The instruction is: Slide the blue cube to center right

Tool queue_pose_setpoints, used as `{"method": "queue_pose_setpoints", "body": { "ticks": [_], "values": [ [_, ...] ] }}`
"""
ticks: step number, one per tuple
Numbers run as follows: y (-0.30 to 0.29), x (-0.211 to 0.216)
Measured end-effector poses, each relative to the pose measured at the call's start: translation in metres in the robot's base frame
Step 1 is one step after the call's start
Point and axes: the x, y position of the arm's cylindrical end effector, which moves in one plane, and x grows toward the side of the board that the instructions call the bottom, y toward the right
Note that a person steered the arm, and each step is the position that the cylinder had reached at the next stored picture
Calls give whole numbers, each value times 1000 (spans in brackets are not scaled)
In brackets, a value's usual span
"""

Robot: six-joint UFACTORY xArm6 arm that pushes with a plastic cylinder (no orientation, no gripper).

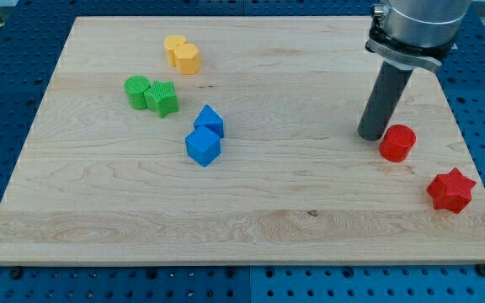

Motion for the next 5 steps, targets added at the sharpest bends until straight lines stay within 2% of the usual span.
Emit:
{"method": "queue_pose_setpoints", "body": {
  "ticks": [3,5],
  "values": [
    [42,15],
    [21,28]
  ]
}}
